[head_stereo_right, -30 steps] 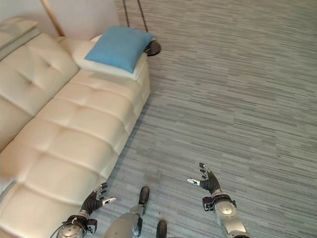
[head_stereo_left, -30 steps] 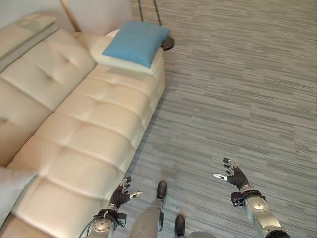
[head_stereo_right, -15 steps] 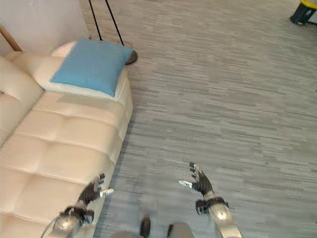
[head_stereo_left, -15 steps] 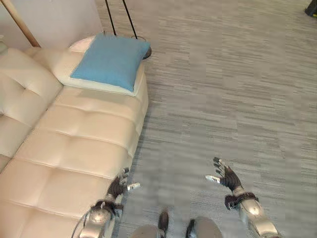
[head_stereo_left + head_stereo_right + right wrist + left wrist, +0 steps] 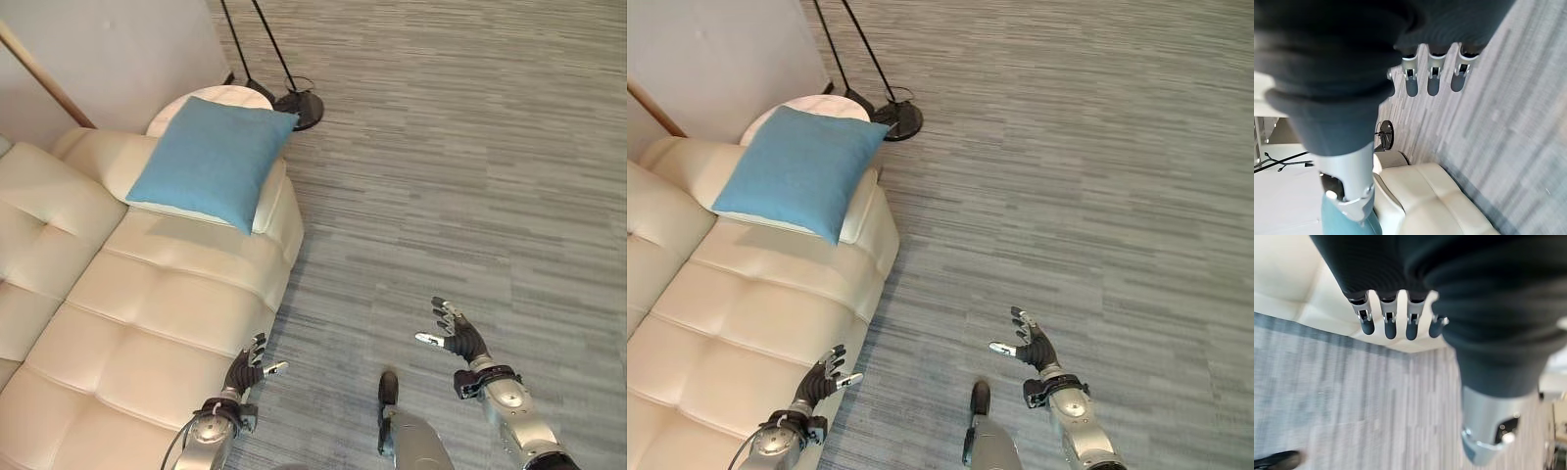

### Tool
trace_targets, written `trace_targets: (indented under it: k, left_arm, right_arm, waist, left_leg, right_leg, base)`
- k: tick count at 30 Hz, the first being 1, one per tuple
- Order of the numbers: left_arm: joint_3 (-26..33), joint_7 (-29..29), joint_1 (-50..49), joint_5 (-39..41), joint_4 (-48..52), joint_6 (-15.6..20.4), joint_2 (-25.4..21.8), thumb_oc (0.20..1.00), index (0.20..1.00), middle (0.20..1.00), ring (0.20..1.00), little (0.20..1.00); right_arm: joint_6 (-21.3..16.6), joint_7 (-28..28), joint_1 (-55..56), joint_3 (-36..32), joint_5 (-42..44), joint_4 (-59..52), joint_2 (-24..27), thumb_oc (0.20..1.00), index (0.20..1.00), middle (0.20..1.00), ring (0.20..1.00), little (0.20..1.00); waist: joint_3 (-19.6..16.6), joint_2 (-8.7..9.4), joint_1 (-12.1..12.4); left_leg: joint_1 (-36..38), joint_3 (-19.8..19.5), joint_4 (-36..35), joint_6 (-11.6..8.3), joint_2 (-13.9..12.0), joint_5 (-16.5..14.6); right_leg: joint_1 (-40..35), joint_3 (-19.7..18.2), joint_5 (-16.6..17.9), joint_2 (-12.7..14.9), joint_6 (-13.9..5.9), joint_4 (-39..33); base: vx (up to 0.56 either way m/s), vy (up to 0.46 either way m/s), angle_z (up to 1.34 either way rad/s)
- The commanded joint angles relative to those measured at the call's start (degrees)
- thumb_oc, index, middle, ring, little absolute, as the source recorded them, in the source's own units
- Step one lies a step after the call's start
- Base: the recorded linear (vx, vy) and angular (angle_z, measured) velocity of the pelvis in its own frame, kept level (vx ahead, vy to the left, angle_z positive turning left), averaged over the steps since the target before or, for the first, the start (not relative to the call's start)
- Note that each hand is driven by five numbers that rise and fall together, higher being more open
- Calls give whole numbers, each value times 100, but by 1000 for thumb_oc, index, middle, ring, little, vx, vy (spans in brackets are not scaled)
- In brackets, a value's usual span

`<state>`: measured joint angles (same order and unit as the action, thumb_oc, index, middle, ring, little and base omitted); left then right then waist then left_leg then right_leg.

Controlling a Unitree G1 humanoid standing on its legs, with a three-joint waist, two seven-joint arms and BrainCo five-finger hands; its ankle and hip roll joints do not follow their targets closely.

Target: Pick up all the scattered cushions and arrange them neatly on the sofa.

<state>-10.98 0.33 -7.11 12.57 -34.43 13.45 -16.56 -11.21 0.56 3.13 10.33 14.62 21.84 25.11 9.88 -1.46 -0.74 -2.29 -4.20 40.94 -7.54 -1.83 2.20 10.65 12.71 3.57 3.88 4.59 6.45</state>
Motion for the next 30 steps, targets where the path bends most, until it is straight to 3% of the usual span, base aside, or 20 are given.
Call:
trace_targets:
  k: [1,3,4,5,6,7,8,9,14,16,19,20,21,23,24,27,30]
  left_arm:
    - [28,102,215,241,220,201,-361,1000,1000,1000,1000,1000]
    - [14,87,215,246,207,190,-346,1000,1000,1000,1000,1000]
    - [6,95,184,235,159,172,-335,1000,1000,1000,1000,1000]
    - [-2,91,160,226,167,154,-333,1000,1000,1000,1000,1000]
    - [15,96,139,223,173,151,-340,1000,1000,1000,1000,1000]
    - [27,99,78,193,156,121,-325,1000,1000,1000,1000,1000]
    - [26,99,75,193,157,120,-326,1000,1000,1000,1000,1000]
    - [69,124,37,175,149,97,-310,1000,1000,1000,1000,1000]
    - [221,164,-37,177,167,89,-336,1000,1000,1000,1000,1000]
    - [278,162,-69,170,96,107,-370,1000,1000,1000,1000,1000]
    - [386,215,-116,143,108,107,-483,1000,1000,1000,1000,1000]
    - [467,261,-139,151,191,121,-576,1000,1000,1000,1000,1000]
    - [493,264,-174,222,333,162,-626,1000,1000,1000,1000,1000]
    - [366,130,-259,321,588,196,-602,1000,1000,1000,1000,1000]
    - [316,94,-258,339,601,202,-581,1000,1000,1000,1000,1000]
    - [153,27,-209,268,580,213,-497,1000,1000,1000,1000,1000]
    - [7,-37,-111,195,607,230,-515,1000,1000,1000,1000,1000]
  right_arm:
    - [-286,-116,-48,-149,177,-361,119,1000,1000,1000,1000,1000]
    - [-266,-109,-20,-187,174,-377,113,1000,1000,1000,1000,1000]
    - [-283,-140,59,-256,180,-354,139,1000,1000,1000,1000,1000]
    - [-271,-143,69,-272,175,-347,132,1000,1000,1000,1000,1000]
    - [-265,-143,80,-278,169,-332,119,1000,1000,1000,1000,1000]
    - [-263,-172,109,-289,164,-265,66,1000,1000,1000,1000,1000]
    - [-264,-172,112,-289,163,-265,65,1000,1000,1000,1000,1000]
    - [-268,-223,69,-266,138,-202,6,1000,1000,1000,1000,1000]
    - [-212,-167,92,-214,-23,-282,-75,1000,1000,1000,1000,1000]
    - [-182,-118,132,-205,-81,-270,-142,1000,1000,1000,1000,1000]
    - [-145,-48,129,-179,-157,-284,-236,1000,1000,1000,1000,1000]
    - [-168,-35,65,-126,-198,-294,-299,1000,1000,1000,1000,1000]
    - [-185,-49,60,-132,-178,-303,-346,1000,1000,1000,1000,1000]
    - [-185,-77,56,-166,-166,-317,-274,1000,1000,1000,1000,1000]
    - [-182,-100,25,-156,-160,-290,-242,1000,1000,1000,1000,1000]
    - [-162,-125,-21,-122,-175,-208,-169,1000,1000,1000,1000,1000]
    - [-150,-123,23,-162,-141,-107,-177,1000,1000,1000,1000,1000]
  waist:
    - [41,311,-14]
    - [35,340,14]
    - [66,376,81]
    - [59,373,135]
    - [33,360,168]
    - [-5,297,251]
    - [2,306,254]
    - [-45,305,360]
    - [-178,338,485]
    - [-267,458,520]
    - [-305,606,561]
    - [-283,607,601]
    - [-231,514,578]
    - [-133,420,459]
    - [-101,435,429]
    - [-26,464,293]
    - [17,505,173]
  left_leg:
    - [-497,494,-1130,394,-223,-585]
    - [-606,576,-1260,440,-182,-653]
    - [-906,717,-1742,502,-83,-883]
    - [-1034,741,-2057,513,-50,-835]
    - [-1111,708,-2397,509,-18,-720]
    - [-1298,755,-3064,437,-57,-198]
    - [-1266,762,-3100,435,-49,-183]
    - [-1586,1167,-3708,393,-135,41]
    - [-1502,1408,-3650,488,-212,278]
    - [-1462,1430,-3398,597,-102,138]
    - [-1181,1465,-3310,874,138,-210]
    - [-917,1407,-3357,1009,244,-386]
    - [-572,1135,-3452,1077,330,-514]
    - [-262,572,-3501,1020,457,-618]
    - [-211,415,-3492,996,518,-645]
    - [38,-336,-3647,950,770,-651]
    - [176,-896,-3618,906,967,-724]
  right_leg:
    - [-349,-87,-581,448,-870,-104]
    - [-458,-80,-643,424,-848,-111]
    - [-666,-37,-848,340,-841,-119]
    - [-773,-42,-942,284,-836,-124]
    - [-827,-51,-990,227,-836,-141]
    - [-1095,-38,-1127,53,-834,-202]
    - [-1112,-41,-1128,61,-835,-210]
    - [-1491,-18,-1280,-48,-900,-327]
    - [-1851,-67,-1482,29,-1046,-84]
    - [-1883,-76,-1350,228,-1178,201]
    - [-1520,-109,-498,628,-1455,1254]
    - [-1269,-91,-17,783,-1532,1804]
    - [-861,-45,-82,768,-1391,1982]
    - [-476,-173,-729,380,-1227,1302]
    - [-428,-301,-778,270,-1216,951]
    - [93,-980,-511,-219,-1271,256]
    - [74,-1209,-450,-294,-1244,-39]
  base:
    - [493,-379,21]
    - [329,-148,45]
    - [363,-90,20]
    - [440,-92,-3]
    - [450,-9,-7]
    - [333,-2,-19]
    - [686,84,-28]
    - [448,84,-33]
    - [443,172,-24]
    - [452,248,8]
    - [394,307,31]
    - [582,305,68]
    - [670,218,99]
    - [503,-8,124]
    - [264,-86,243]
    - [244,-88,213]
    - [160,-130,178]
